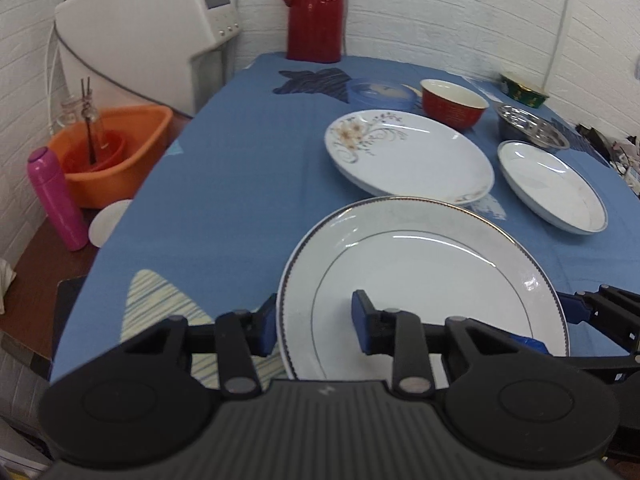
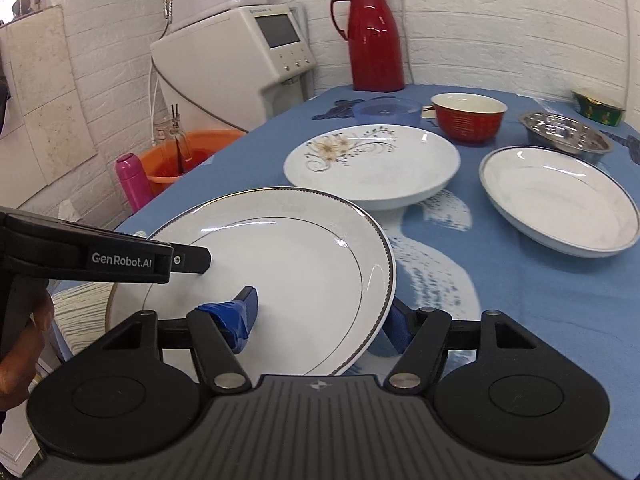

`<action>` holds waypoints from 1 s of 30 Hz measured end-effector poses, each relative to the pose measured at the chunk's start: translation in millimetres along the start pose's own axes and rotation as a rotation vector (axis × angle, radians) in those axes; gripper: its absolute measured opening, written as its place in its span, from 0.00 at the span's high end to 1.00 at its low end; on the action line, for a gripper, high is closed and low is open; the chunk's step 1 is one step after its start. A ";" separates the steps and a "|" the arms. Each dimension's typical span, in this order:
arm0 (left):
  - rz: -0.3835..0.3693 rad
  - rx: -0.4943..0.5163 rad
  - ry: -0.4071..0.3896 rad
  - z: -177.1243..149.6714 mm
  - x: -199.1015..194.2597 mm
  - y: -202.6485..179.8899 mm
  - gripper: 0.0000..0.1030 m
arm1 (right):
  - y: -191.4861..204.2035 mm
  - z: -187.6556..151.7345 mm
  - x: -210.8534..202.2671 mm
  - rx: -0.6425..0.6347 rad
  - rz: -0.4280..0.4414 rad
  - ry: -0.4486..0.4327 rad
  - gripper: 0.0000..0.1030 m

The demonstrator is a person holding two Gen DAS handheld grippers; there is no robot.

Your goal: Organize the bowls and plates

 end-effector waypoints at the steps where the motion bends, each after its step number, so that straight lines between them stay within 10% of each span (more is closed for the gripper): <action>1: 0.012 -0.006 -0.001 1.1 2.0 5.5 0.71 | 4.7 1.4 4.9 -0.016 0.008 0.008 0.49; 9: -0.007 0.001 -0.002 -6.3 15.2 7.0 0.70 | 2.5 -4.6 8.5 -0.028 0.011 0.042 0.45; 11: 0.013 0.033 -0.017 -4.4 16.3 5.1 0.33 | -0.8 -1.0 7.5 -0.008 0.015 0.058 0.46; 12: 0.012 0.028 -0.034 -1.8 14.6 7.0 0.31 | -3.3 1.1 4.9 0.007 0.014 0.056 0.46; 19: -0.015 -0.026 -0.134 54.1 6.0 24.5 0.31 | -48.2 34.1 -9.3 0.071 -0.072 -0.029 0.44; 30: -0.049 0.011 -0.040 121.5 86.9 -3.4 0.30 | -91.8 64.2 77.0 0.176 -0.028 0.112 0.42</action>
Point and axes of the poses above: each gripper's, at about its wrist camera, not at the fingertips, and x roughly the way its jaws point, y to its left, z to its top, the point moved 4 cm from there along x, roughly the way its jaws point, and after that the axes turned 10 degrees about -x, right-handed, at the moved point
